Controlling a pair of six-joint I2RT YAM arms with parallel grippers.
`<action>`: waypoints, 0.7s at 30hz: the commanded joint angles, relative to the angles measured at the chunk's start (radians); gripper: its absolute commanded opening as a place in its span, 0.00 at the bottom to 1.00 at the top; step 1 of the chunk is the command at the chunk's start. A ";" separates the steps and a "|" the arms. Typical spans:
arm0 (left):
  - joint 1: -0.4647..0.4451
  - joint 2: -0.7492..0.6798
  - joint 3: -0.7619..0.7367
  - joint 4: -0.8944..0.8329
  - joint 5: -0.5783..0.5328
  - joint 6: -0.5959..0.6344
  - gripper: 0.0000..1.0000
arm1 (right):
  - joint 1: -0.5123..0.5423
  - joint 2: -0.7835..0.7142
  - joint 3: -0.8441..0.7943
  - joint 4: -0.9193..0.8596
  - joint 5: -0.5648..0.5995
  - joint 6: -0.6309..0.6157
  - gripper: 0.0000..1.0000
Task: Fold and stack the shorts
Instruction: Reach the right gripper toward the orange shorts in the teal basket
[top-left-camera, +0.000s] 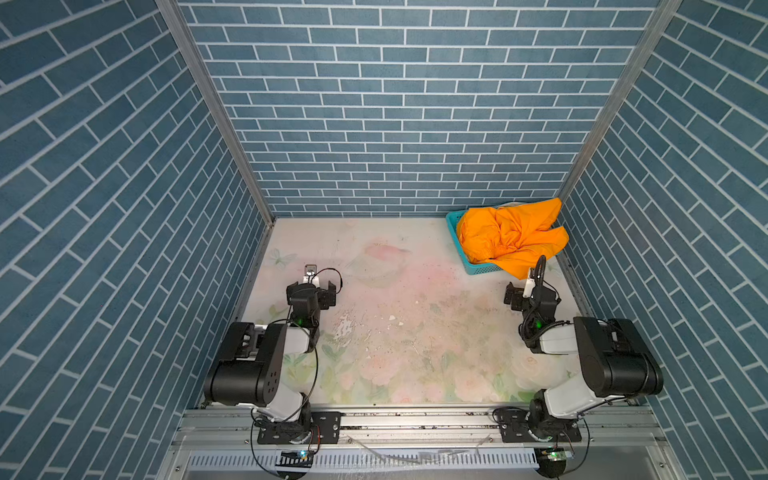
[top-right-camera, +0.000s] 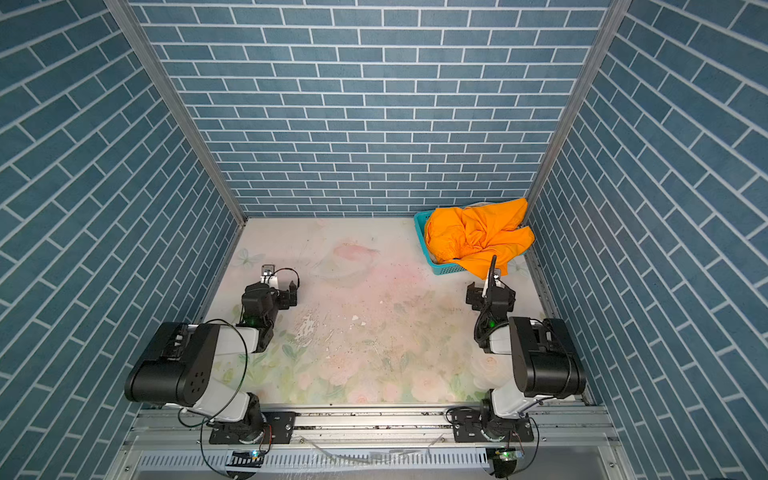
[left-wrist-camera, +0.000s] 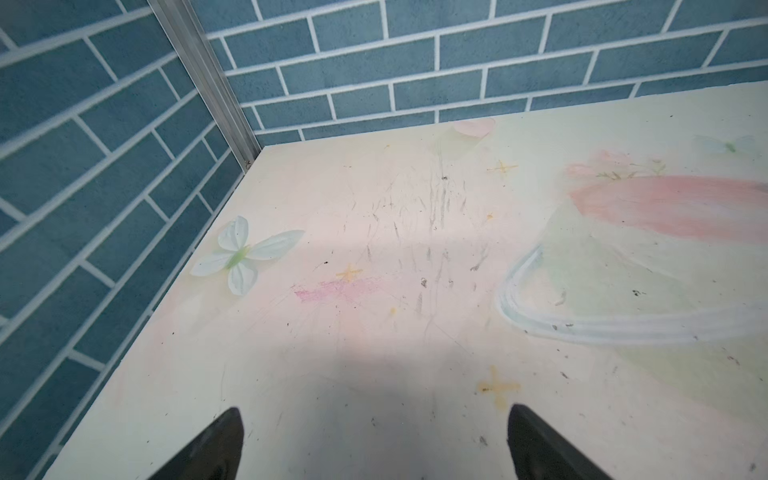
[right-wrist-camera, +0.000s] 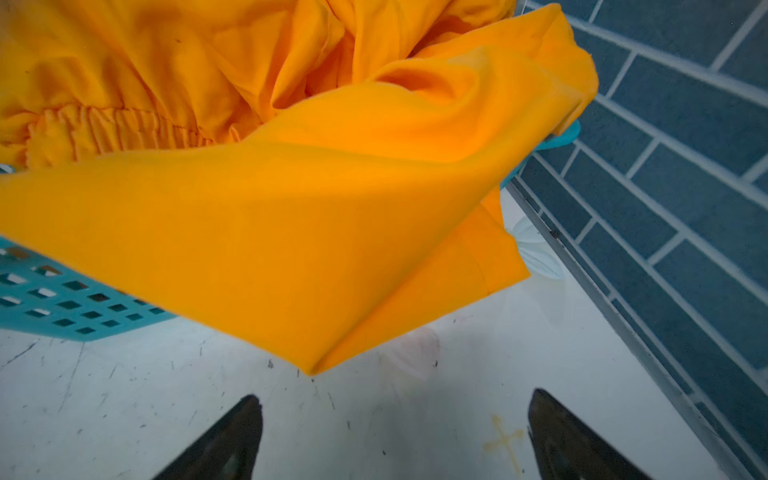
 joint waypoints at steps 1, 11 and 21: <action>0.004 -0.001 0.014 0.018 0.004 0.000 1.00 | -0.004 -0.016 0.018 -0.006 -0.008 0.010 0.99; 0.004 0.000 0.014 0.018 0.004 0.000 1.00 | -0.008 -0.016 0.025 -0.019 -0.020 0.012 0.99; 0.004 0.000 0.014 0.017 0.004 0.000 1.00 | -0.040 -0.014 0.049 -0.068 -0.076 0.036 0.99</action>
